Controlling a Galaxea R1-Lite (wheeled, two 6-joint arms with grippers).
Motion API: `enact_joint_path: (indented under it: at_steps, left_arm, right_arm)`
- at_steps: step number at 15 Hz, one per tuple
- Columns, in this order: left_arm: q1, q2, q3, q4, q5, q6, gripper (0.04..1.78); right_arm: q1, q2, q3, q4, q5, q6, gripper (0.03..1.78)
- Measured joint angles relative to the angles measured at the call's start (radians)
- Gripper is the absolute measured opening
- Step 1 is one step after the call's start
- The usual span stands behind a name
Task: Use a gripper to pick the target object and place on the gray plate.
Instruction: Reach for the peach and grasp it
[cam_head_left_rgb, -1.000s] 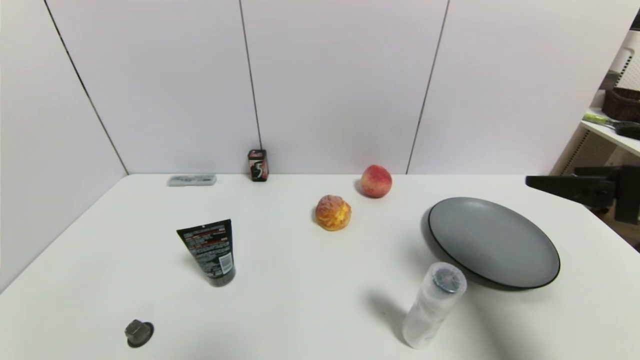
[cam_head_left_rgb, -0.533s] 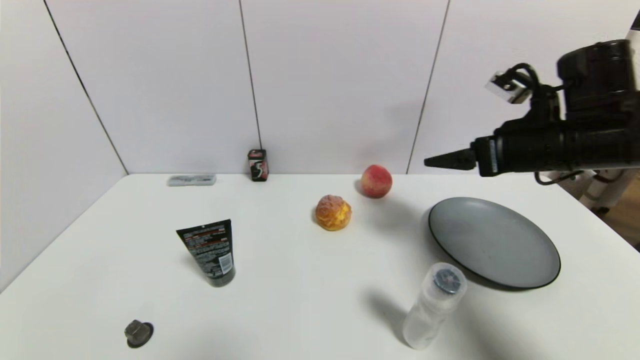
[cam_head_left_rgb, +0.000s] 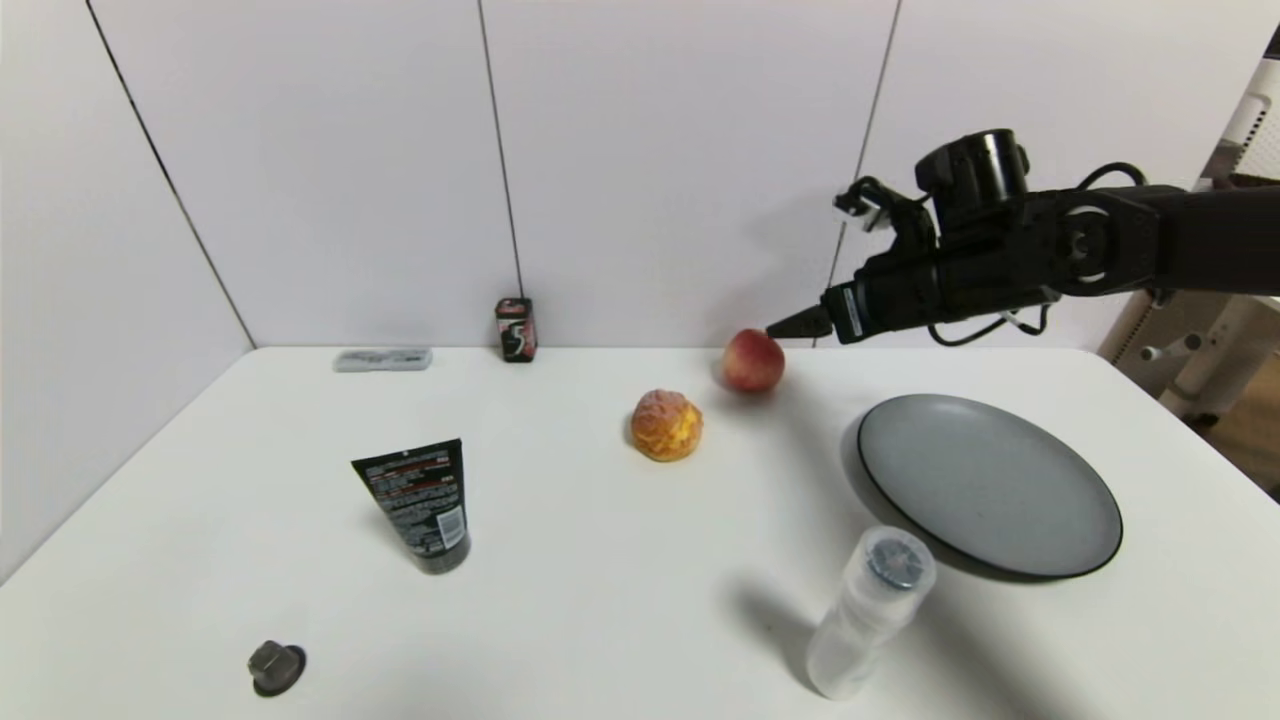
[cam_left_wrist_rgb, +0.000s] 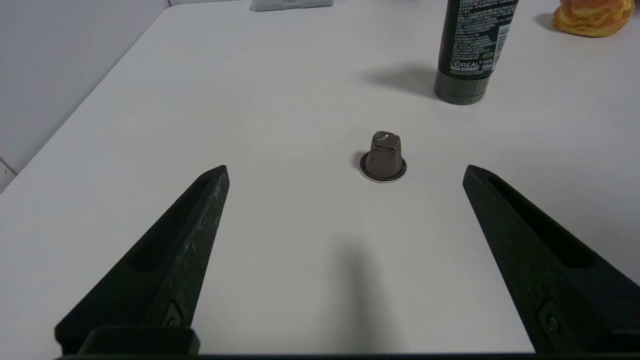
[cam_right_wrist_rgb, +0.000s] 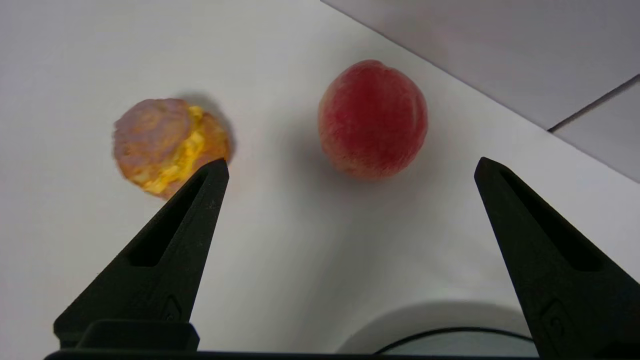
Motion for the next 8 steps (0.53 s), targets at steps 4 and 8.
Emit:
enact_joint_path:
  at_steps: [4,8]
  left_arm:
    - [0.0,0.0,0.0,0.0,0.0,0.0,1.69]
    - [0.0,0.0,0.0,0.0,0.0,0.0,1.69]
  right_arm:
    - [0.006,0.108,-0.134,0.116,-0.067,-0.042,1.7]
    - [0.019,0.17,-0.179,0.114,-0.104,-0.043,1.7]
